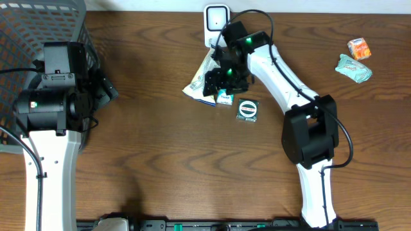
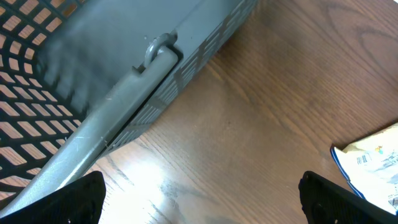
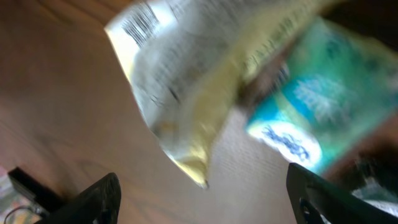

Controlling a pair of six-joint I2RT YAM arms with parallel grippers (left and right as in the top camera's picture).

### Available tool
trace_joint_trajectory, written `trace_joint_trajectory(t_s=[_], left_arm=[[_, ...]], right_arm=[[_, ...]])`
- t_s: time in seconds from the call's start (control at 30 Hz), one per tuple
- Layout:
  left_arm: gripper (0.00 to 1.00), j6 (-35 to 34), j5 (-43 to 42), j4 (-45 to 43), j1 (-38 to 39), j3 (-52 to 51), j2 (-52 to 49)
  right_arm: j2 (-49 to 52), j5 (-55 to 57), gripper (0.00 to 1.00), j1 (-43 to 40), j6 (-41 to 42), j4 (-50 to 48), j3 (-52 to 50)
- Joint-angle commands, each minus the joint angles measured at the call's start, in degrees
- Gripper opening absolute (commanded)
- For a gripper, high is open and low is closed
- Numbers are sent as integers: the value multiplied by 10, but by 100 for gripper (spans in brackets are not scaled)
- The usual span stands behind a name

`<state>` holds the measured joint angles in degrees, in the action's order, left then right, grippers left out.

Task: Scan the item barcode

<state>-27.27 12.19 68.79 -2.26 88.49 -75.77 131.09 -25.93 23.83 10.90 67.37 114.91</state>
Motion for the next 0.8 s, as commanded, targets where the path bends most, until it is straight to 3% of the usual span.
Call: trace_joint_trajectory(t_s=[0.0,0.17,0.3,0.5,0.7,0.77], left_arm=[[98,-9,7,2,-5,-2,-2],[97,-9,7,2,-5,-2,-2],[98,-9,7,2,-5,-2,-2],[98,-9,7,2,-5,-2,-2],[98,-9,7,2,-5,-2,-2],[98,-9,7,2,-5,-2,-2]], right_arm=[[-33,23,78,-20,-11,19,4],[-32,98,74,-28,19,25,2],[-32,87,75,-26,19,27,2],[-32,60,87,-25,13,25,2],[-32,61,89,-26,12,22,2],[-32,75,85,-26,13,20,2]])
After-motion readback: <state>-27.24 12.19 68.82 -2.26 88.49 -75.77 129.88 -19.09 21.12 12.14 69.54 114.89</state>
